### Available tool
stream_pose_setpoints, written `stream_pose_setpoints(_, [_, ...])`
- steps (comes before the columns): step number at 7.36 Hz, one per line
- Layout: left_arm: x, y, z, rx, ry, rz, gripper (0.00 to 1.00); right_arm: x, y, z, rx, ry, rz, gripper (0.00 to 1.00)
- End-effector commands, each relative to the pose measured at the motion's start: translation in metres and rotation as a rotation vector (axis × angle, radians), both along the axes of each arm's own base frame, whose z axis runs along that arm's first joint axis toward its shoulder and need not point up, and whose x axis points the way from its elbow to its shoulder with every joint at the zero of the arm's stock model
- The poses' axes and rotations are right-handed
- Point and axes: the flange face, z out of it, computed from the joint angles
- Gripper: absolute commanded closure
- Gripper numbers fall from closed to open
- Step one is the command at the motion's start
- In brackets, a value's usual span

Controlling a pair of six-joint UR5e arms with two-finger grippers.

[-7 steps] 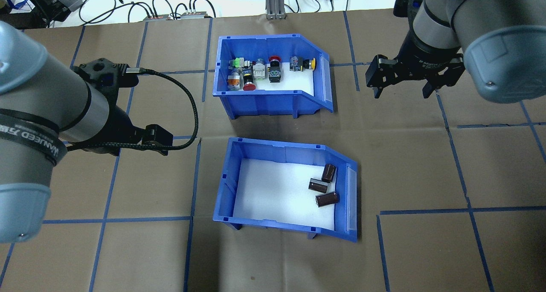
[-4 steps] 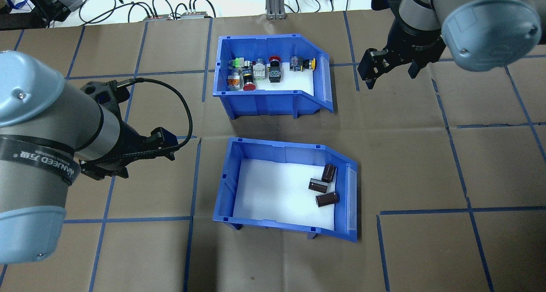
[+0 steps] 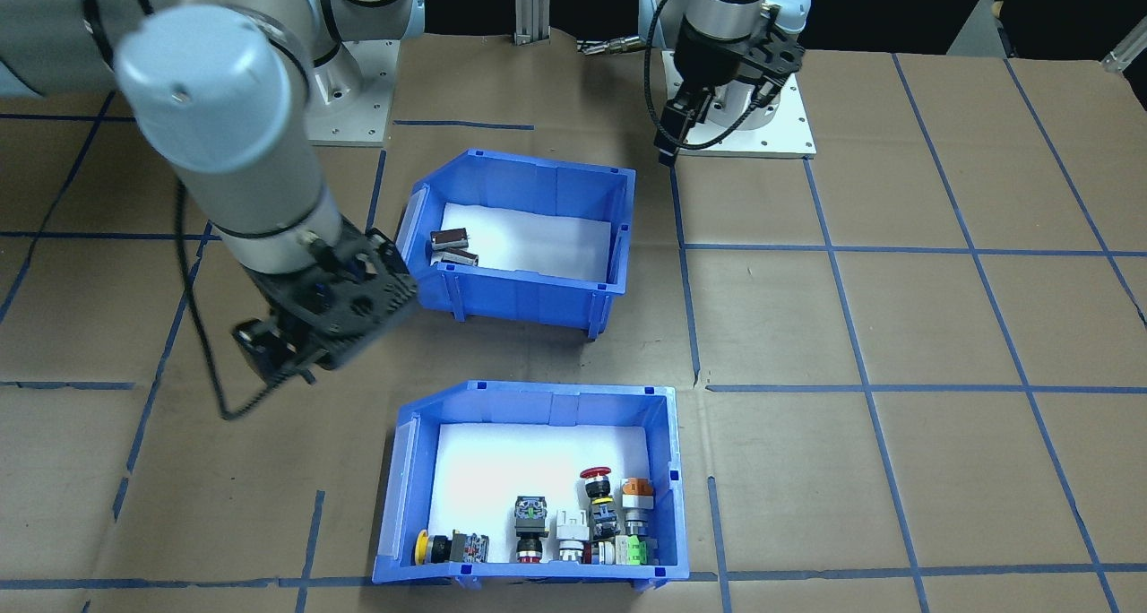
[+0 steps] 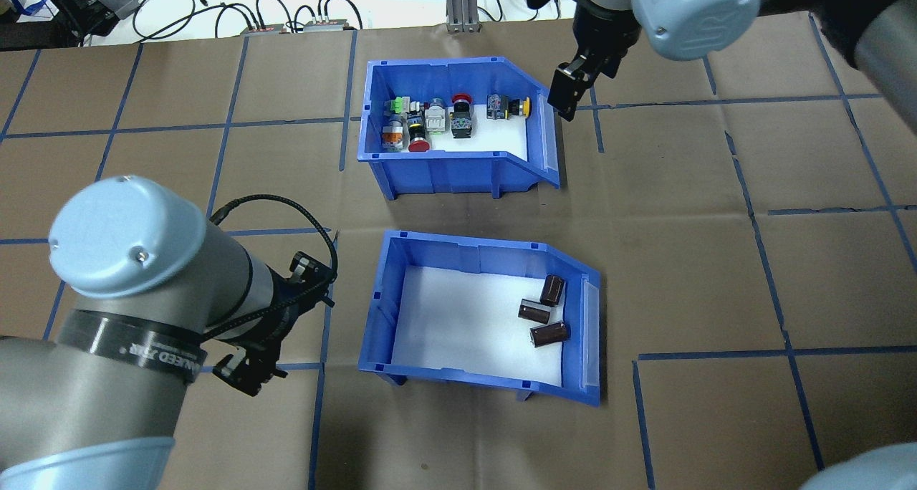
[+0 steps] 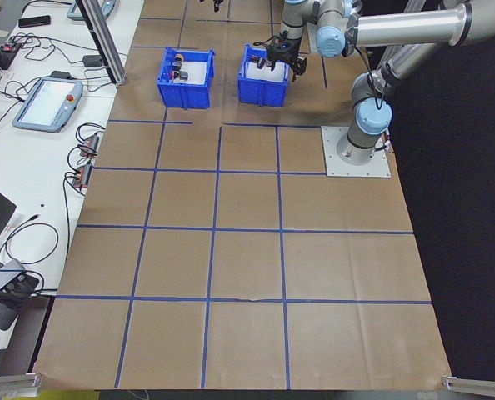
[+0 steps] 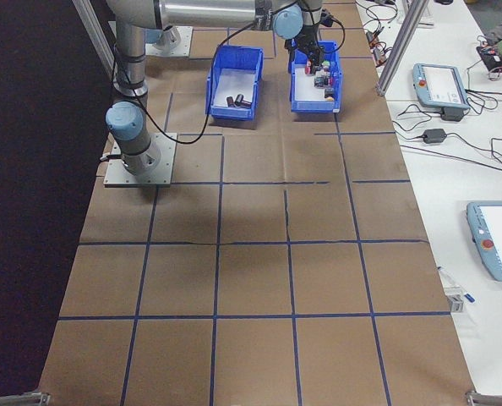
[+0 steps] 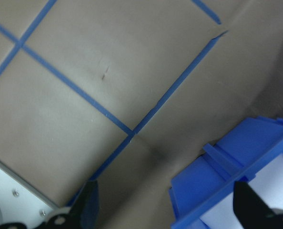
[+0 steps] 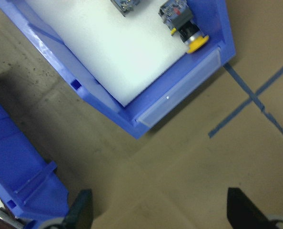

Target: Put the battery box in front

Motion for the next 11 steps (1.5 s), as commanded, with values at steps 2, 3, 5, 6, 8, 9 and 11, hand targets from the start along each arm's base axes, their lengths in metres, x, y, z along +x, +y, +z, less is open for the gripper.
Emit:
stream_pose_setpoints(2, [-0.068, 0.045, -0.020, 0.105, 0.091, 0.180, 0.02, 0.129, -0.038, -0.026, -0.025, 0.012, 0.361, 0.00])
stream_pose_setpoints(3, [-0.081, 0.049, -0.038, 0.136, 0.065, 0.198, 0.03, 0.168, -0.029, -0.042, -0.017, 0.027, 0.431, 0.00])
stream_pose_setpoints(5, [-0.108, 0.041, -0.063, 0.107, 0.074, 0.208, 0.03, 0.211, -0.002, -0.070, 0.018, 0.086, 0.570, 0.00])
stream_pose_setpoints(6, [-0.115, 0.033, -0.070, 0.090, 0.087, 0.194, 0.04, 0.213, 0.003, -0.076, 0.033, 0.088, 0.661, 0.00])
stream_pose_setpoints(8, [-0.118, 0.030, -0.077, 0.085, 0.090, 0.180, 0.04, 0.207, 0.019, -0.104, 0.088, 0.096, 0.677, 0.01])
stream_pose_setpoints(9, [-0.120, 0.033, -0.089, 0.108, 0.074, 0.174, 0.07, 0.207, 0.020, -0.113, 0.071, 0.095, 0.677, 0.01])
stream_pose_setpoints(11, [-0.125, 0.028, -0.100, 0.093, 0.083, 0.167, 0.06, 0.210, 0.016, -0.132, 0.065, 0.101, 0.667, 0.00])
